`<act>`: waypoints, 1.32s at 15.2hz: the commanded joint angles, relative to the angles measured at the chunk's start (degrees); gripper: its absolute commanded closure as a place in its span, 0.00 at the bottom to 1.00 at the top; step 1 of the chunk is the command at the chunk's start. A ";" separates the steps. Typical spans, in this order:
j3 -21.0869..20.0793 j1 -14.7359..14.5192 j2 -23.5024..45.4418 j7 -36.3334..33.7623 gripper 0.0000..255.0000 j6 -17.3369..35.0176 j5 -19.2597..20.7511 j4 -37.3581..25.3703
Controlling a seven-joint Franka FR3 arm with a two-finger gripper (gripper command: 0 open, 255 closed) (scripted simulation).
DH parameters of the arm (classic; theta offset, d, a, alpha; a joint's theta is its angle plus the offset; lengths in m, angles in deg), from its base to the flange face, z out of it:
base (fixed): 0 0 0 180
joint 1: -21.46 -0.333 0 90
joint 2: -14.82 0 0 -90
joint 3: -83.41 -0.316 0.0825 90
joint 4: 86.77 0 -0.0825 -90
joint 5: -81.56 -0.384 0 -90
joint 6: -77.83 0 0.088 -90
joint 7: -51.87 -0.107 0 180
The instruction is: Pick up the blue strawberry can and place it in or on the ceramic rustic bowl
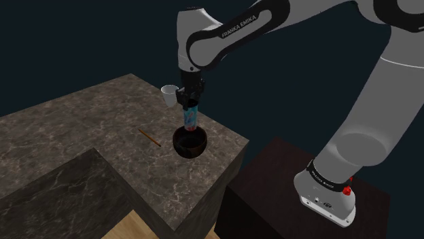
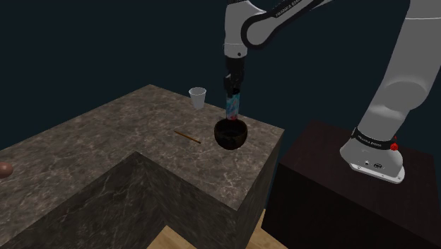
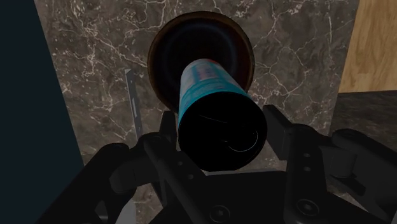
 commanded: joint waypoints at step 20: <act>1.00 -0.72 6.18 -2.30 1.00 9.33 3.49 3.59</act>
